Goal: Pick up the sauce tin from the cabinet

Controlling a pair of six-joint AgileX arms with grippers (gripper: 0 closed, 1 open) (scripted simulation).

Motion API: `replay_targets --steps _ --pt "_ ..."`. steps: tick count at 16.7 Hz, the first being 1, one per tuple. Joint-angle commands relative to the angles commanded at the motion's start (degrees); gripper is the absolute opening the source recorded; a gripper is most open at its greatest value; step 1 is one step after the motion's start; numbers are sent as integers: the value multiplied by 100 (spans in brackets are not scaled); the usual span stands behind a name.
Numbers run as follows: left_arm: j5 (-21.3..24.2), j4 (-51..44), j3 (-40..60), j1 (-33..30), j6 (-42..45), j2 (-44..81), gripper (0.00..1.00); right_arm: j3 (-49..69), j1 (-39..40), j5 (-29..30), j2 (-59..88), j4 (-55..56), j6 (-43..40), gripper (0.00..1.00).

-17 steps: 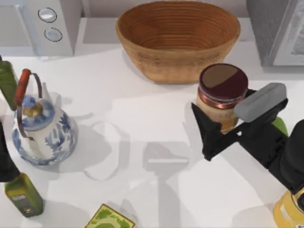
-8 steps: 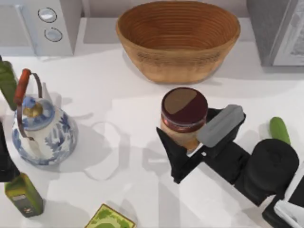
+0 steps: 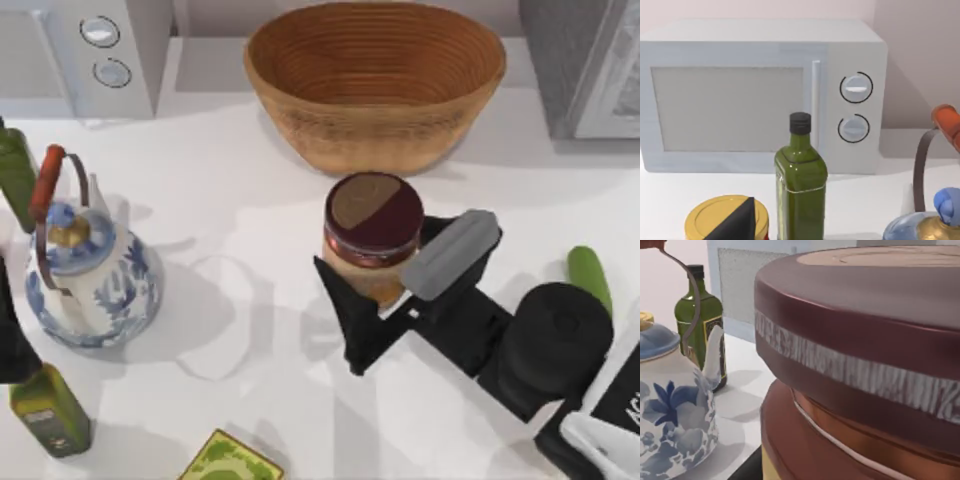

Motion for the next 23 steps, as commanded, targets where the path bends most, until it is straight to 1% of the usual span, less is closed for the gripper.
replay_targets --steps 7,13,23 --pt "0 0 0 0 0 0 100 1051 31 53 922 -290 14 0" --pt "0 0 0 0 0 0 100 1211 -24 53 1088 -289 -25 0" --pt "0 0 0 0 0 0 100 1211 -24 53 1088 -289 -25 75"
